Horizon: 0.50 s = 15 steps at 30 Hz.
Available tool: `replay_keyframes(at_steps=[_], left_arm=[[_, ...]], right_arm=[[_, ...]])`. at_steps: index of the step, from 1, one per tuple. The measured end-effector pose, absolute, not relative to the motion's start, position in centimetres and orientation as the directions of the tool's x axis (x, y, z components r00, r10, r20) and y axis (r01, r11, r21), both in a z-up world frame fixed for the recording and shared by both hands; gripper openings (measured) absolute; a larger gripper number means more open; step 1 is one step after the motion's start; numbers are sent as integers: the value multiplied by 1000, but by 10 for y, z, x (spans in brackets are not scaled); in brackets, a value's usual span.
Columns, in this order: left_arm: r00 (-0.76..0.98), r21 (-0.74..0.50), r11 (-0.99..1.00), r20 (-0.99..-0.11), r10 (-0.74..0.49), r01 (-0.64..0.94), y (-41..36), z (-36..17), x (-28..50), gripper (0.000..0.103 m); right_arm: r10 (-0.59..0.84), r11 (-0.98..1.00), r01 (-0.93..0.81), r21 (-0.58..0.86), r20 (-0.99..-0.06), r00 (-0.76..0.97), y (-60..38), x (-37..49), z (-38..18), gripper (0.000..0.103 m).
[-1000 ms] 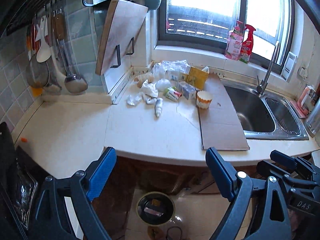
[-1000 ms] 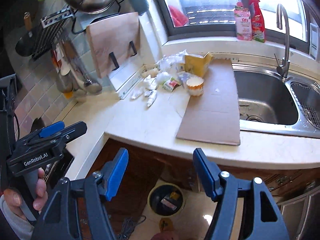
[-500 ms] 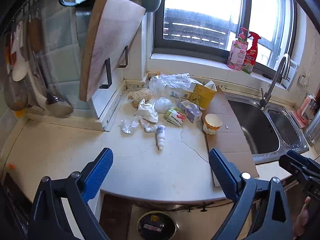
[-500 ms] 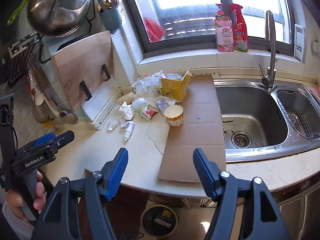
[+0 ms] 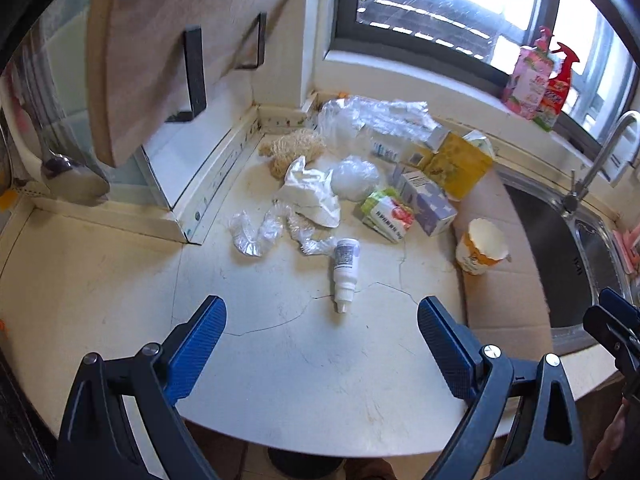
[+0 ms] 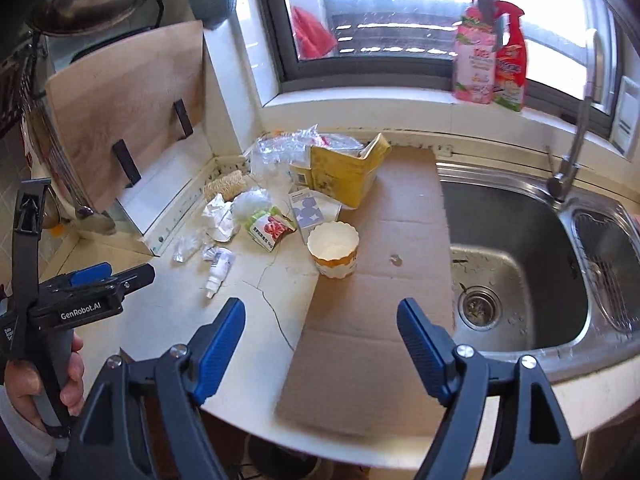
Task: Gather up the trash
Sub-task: 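Raise both tools back toward the counter, then grasp the white paper cup with the right tool while the left tool grasps the white bottle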
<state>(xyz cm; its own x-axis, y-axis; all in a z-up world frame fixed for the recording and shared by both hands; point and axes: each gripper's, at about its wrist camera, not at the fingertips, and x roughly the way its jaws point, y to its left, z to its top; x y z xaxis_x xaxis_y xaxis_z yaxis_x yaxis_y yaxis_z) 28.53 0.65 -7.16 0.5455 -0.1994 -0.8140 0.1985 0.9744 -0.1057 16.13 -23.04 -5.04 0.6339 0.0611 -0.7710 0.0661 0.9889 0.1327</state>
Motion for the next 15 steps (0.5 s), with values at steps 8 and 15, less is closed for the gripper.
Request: replay_keyframes(at_steps=[8,15], left_arm=[[466,-84,991,-876,-123,104,-13,-116,331,95],[411,-78,994,-906,-100,71,-36,-143,358,87]], right_arm=[[136,991,-65,120,-827,546,-239,237,-101,79],[133,988,-133,76,-857,498,-237,277,-131,79]])
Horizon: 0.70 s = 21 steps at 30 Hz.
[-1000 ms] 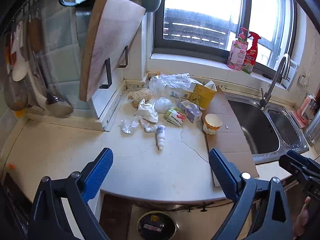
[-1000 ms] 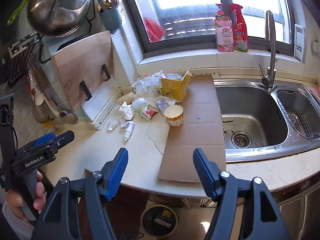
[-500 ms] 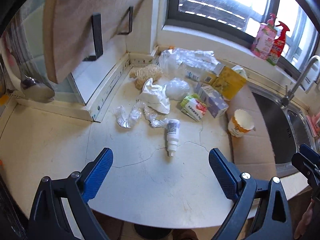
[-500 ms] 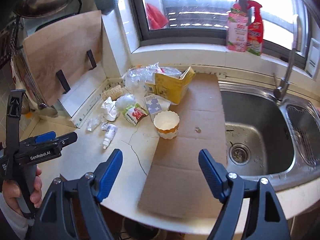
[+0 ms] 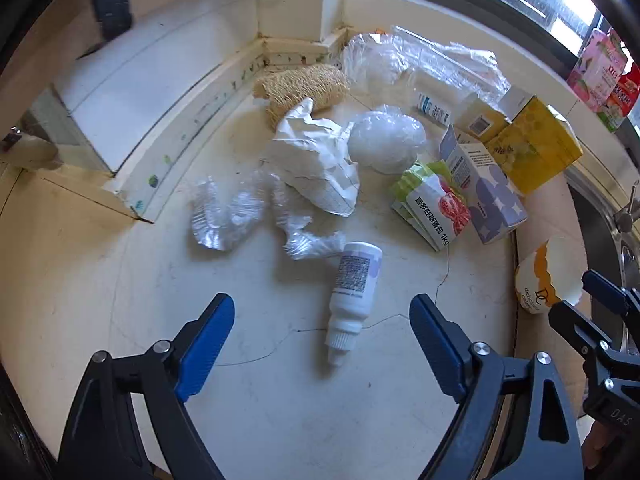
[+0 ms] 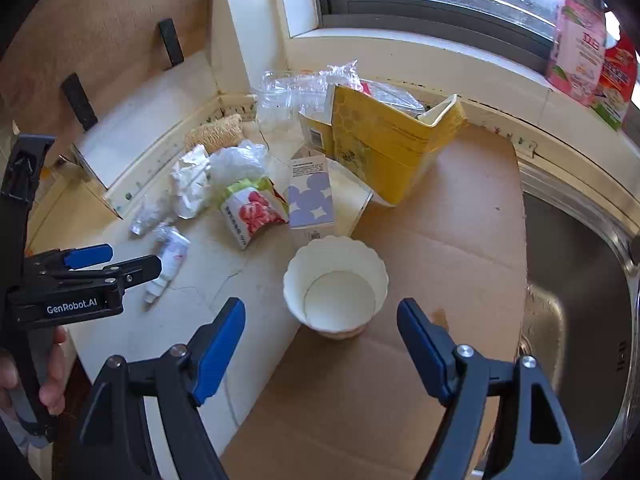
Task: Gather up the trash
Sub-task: 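Grasp the white paper cup with the right tool while the left tool grasps the white bottle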
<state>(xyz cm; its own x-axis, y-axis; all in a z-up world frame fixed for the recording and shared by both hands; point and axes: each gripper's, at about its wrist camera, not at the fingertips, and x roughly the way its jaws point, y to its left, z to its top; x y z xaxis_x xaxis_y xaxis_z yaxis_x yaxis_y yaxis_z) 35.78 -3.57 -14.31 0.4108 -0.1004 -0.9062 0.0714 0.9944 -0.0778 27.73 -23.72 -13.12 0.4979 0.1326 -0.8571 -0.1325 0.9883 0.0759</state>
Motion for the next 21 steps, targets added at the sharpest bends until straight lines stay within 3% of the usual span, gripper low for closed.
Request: replay_keyframes(at_steps=[7,9,11,16,21], left_arm=[[385,-59,995,-919,-83,75,-53,-155,371,68],[373,-56,996,-925,-78,71,-54,-157,375,59],[363,-54,996,-929,-75,69,-57,-161,377,51],[357,-62,996,-930,-82,68,-61,-165,377,23],[373,-87,994,-922,-106,69,-64,-159,369,22]], right_arm=[[149,984,-158,81,-862,484,-239,290,-143,78],[140,983,-169,65,-867,478,-239,291,-146,71],[138,982,-179,60,-875,464,-239,293,-151,55],[139,982,-183,57,-868,477,-240,291,-152,50],[153,980,-186,71,-866,476,-243,286,-149,47]])
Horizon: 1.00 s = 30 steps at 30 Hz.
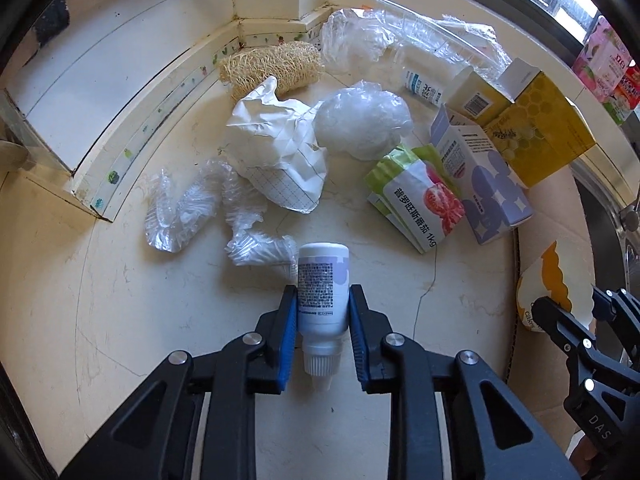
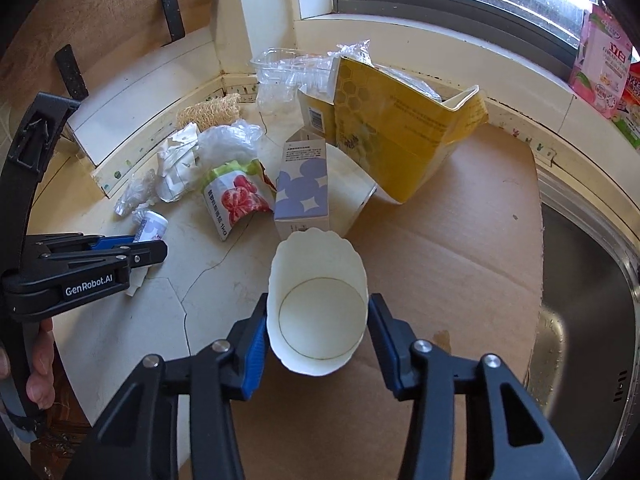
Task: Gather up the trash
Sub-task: 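Grasp the white paper cup with the right tool while the left tool grasps the white bottle, then lower cup and bottle over the floor bin and open both tools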
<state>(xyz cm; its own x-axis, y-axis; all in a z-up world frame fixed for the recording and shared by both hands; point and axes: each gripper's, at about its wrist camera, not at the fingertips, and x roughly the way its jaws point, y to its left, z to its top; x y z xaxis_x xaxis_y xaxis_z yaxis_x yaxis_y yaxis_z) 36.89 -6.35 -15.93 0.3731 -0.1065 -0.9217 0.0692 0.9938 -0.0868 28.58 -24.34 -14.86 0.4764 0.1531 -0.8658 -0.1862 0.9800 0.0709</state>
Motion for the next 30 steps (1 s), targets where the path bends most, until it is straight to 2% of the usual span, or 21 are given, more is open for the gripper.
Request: replay_keyframes(at_steps=[4,10,19,25,30], left_arm=[[388,-110,991,-913,-129,72,-64,-147,354,22],[404,-149,984,-898,-176,97,-55,-112,312,22],[447,-190,966,-858,-251,176,-22,-62,225,22],[453,-208,956,-846,-282,207,17,-58,153,22],[422,-231,948,-854,-305,218,48,-79,94,22]], right_arm=[[173,979,-178,99,-861,478,-247,278,-141,47],[260,965,-151,213,-835,484,-253,255,-114,46],[357,933,-163,321,-767,533,-231,184,-68,45],[362,930,-144,339,-771,524,-189,112,-66,45],[356,934,-161,319,-799,485,-146,46,-86,45]])
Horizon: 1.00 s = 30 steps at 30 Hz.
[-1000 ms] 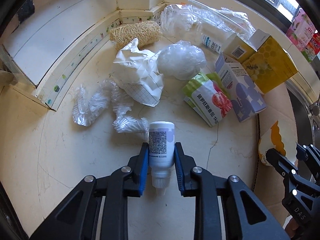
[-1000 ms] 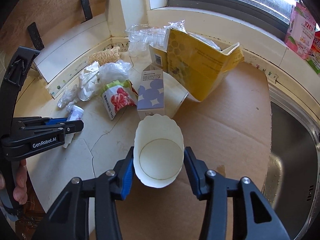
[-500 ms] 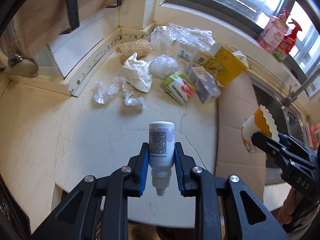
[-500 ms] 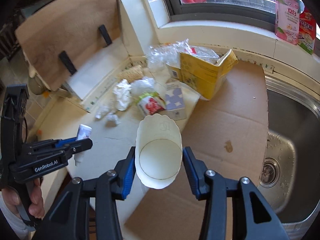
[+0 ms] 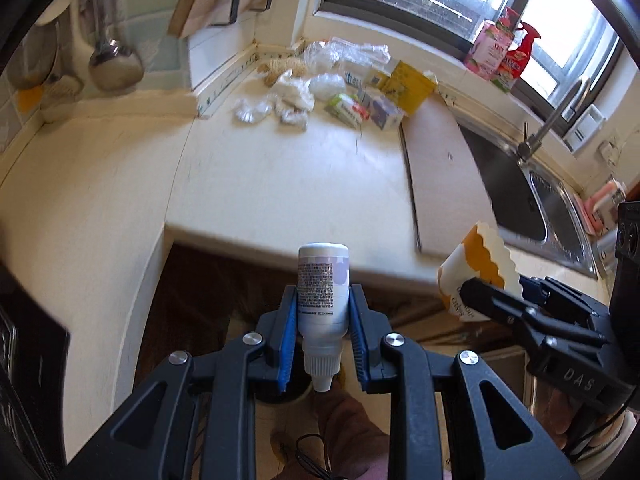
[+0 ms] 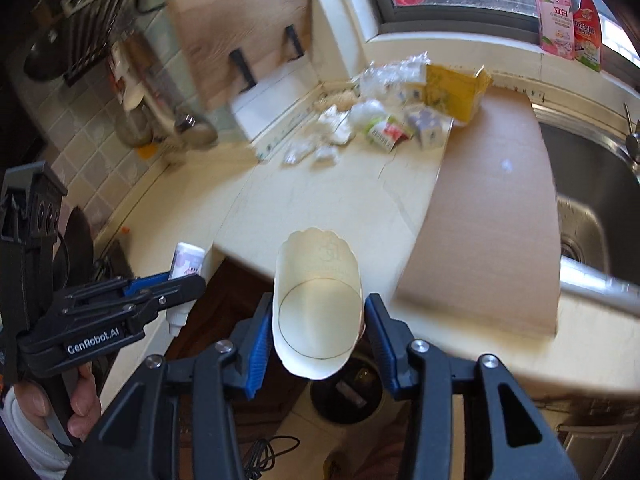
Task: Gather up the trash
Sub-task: 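Lower cup and bottle over the floor bin and open both tools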
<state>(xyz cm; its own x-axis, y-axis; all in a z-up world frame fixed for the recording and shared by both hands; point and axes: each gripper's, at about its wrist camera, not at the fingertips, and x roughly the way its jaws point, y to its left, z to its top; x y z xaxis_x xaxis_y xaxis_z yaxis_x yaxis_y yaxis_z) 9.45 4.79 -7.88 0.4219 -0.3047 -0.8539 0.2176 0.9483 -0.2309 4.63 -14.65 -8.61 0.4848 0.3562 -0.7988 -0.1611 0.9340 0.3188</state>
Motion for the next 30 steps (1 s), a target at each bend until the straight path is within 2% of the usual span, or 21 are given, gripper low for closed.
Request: replay_keyframes(at_steps=[10,16,20,26,28,30], left_arm=[[296,-268,943,-900,-318,199,76,-153,36,22],[219,-279,947,-925,-310,160,81,-227,31,22],[191,-252,958,-942,-275,135,81,-295,37,23],[197,-225,969,-950,-241,97,84,-376,53,23],[198,-224,971,-952,-235,79,87,-398,58,25],[194,-222,973,-954,-231,67,89,-418,62,32]], right_arm=[[355,935,-158,319,-871,341,-99,-23,-151,45],[319,948,-120,296,-902,292,-93,-27,-217,46],[306,952,-78,296,-917,254,-93,-20,-277,47],[267,964,-71,258,-934,235,-86,-5,-353,48],[260,966,-71,250,-937,232,-83,1,-373,49],[262,965,-66,253,-938,229,-82,5,-392,50]])
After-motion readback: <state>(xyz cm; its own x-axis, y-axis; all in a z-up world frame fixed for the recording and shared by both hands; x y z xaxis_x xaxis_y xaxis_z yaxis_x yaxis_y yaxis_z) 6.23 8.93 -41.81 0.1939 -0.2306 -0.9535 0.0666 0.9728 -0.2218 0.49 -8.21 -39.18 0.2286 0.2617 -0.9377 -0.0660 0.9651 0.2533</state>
